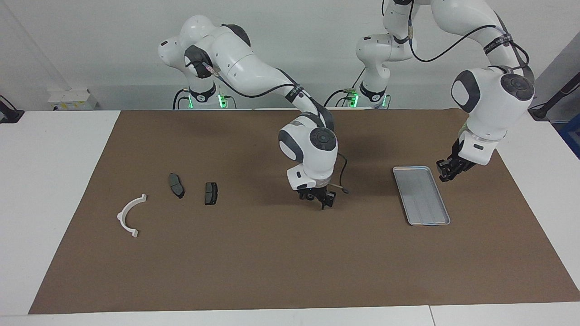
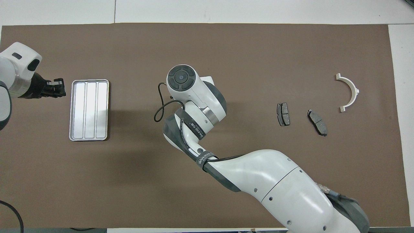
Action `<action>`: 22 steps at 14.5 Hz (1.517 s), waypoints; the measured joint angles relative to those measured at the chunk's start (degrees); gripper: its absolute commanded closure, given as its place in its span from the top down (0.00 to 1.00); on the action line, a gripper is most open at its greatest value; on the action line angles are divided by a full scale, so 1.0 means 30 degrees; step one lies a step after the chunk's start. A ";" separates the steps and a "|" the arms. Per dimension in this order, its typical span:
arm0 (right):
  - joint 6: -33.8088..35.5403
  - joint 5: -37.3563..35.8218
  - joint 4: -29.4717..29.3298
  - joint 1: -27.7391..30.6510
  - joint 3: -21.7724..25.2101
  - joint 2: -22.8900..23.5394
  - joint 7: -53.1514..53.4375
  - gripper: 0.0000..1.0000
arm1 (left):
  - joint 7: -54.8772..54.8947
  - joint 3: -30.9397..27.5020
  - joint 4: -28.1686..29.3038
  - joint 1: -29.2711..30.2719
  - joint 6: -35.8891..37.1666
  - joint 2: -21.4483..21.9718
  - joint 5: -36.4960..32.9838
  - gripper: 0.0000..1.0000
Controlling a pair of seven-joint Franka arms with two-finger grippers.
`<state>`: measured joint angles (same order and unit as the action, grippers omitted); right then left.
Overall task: Place bearing gear from tray to pile
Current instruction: 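Grasp the second black bearing in the tray with the left gripper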
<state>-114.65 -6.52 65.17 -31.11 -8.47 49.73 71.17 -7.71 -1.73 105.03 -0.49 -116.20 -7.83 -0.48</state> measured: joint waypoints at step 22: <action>0.0499 0.0338 0.0641 0.0051 -0.0692 -0.0380 0.0000 0.52 | -0.0006 0.0348 -0.2583 -0.0021 0.4030 0.0691 0.0143 0.00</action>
<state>-113.16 -5.51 67.09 -30.95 -10.54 48.59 71.17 -7.73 -0.69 97.28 -0.55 -104.11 -5.76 -0.05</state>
